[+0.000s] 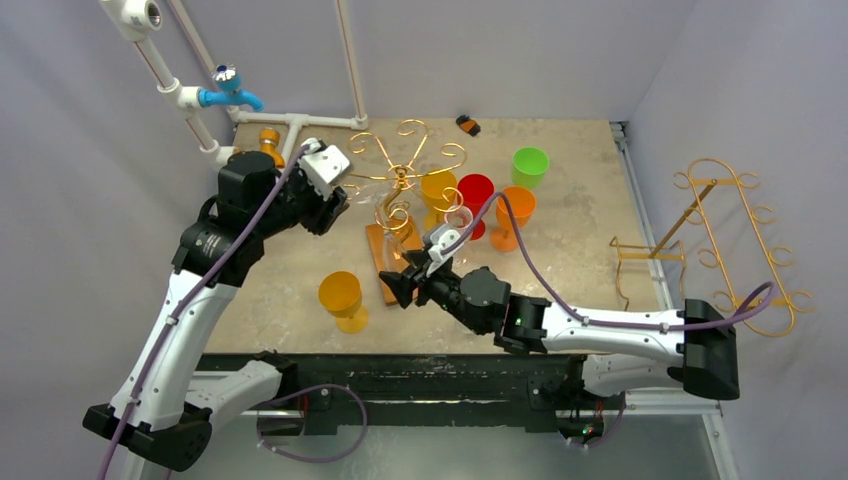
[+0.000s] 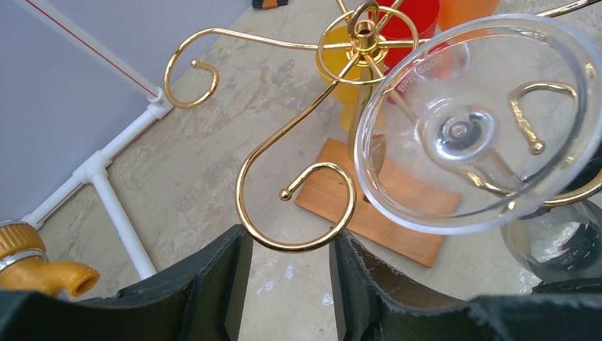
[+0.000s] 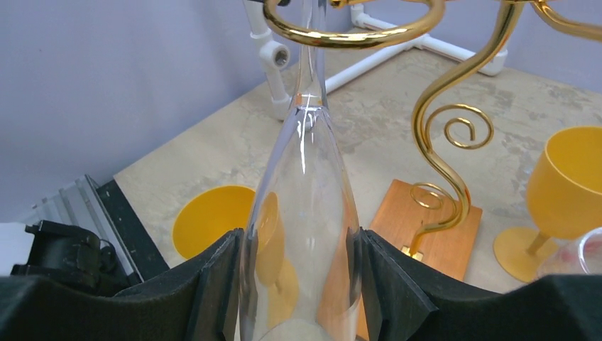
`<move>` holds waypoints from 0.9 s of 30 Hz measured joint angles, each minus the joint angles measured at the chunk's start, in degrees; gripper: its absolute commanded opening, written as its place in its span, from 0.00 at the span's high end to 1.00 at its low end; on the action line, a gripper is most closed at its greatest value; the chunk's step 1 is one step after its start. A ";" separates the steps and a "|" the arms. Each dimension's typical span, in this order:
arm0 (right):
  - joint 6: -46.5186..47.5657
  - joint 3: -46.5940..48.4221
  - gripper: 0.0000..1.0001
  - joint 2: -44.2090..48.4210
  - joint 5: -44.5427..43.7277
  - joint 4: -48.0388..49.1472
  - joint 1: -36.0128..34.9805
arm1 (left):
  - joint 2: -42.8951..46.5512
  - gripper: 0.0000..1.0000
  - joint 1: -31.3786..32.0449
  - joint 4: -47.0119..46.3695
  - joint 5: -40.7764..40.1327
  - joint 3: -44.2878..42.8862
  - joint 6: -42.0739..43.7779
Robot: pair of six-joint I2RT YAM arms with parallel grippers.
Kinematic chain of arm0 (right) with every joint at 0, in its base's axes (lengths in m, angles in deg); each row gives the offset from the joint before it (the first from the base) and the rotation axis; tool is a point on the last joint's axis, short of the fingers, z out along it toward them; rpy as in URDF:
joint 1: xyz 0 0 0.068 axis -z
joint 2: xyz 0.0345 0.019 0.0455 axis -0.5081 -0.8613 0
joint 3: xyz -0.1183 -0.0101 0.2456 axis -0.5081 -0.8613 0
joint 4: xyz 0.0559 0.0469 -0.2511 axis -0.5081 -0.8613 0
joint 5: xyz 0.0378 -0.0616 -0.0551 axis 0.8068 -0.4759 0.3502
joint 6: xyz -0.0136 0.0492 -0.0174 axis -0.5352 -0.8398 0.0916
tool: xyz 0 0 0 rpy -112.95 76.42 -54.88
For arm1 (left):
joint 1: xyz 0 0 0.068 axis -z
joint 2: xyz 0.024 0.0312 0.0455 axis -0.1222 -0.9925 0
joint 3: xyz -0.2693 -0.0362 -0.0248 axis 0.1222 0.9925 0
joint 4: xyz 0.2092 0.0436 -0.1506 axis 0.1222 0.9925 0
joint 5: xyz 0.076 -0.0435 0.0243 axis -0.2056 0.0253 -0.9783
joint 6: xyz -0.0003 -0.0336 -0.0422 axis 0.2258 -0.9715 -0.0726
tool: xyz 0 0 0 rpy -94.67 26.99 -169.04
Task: Place the wine glass upside down on the wine glass rack
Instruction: Turn the wine glass upside down at the wine rack.
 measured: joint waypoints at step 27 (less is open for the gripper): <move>5.05 -17.29 1.00 -8.68 -5.60 43.15 -1.51 | 0.26 0.56 0.00 0.04 -1.79 0.59 -0.02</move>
